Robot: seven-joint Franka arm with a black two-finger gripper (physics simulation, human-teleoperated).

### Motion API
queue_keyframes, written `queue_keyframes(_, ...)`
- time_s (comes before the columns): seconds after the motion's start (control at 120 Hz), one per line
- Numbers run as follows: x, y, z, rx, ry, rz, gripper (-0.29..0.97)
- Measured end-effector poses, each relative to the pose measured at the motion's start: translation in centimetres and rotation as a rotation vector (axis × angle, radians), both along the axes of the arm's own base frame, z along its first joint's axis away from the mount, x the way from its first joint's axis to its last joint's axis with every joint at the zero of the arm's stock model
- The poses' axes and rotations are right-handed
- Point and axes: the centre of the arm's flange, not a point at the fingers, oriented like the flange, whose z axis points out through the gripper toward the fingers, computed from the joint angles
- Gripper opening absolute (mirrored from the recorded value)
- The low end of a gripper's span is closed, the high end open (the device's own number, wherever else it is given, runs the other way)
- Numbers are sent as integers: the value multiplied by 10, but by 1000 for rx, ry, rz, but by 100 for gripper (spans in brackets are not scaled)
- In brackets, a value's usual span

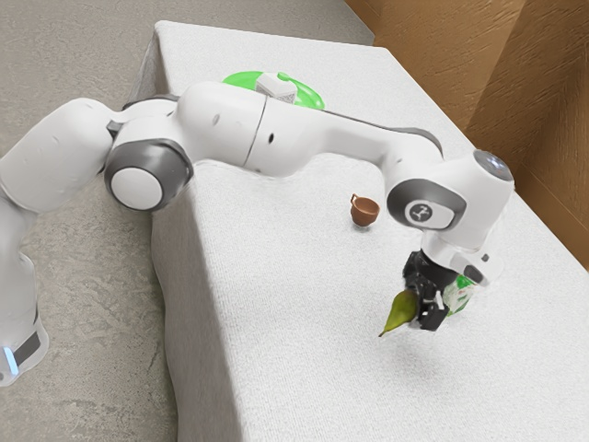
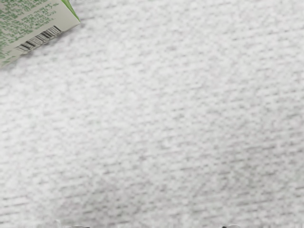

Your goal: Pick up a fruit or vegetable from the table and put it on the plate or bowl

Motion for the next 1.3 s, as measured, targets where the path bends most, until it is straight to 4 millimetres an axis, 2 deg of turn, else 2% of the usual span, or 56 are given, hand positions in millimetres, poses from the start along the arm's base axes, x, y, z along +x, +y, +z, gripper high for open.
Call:
queue_keyframes(0.05,-3,26,31,20,-16,38,32)
queue_keyframes(0.125,-14,75,91,49,-59,117,31)
queue_keyframes(0.242,-44,169,177,85,-137,275,32)
queue_keyframes(0.375,-89,281,239,126,-177,483,31)
queue_keyframes(0.442,-112,339,255,153,-179,593,32)
queue_keyframes(0.492,-128,374,263,174,-176,662,32)
queue_keyframes(0.583,-153,424,272,205,-170,763,31)
queue_keyframes(0.7,-199,501,281,226,-156,900,31)
queue_keyframes(0.775,-219,537,279,219,-146,949,31)
queue_keyframes(0.867,-235,561,270,175,-158,952,31)
queue_keyframes(0.967,-245,588,246,131,-195,940,32)
queue_keyframes(1.183,-218,604,226,138,-410,865,32)
queue_keyframes(1.3,-214,626,210,141,-502,874,31)
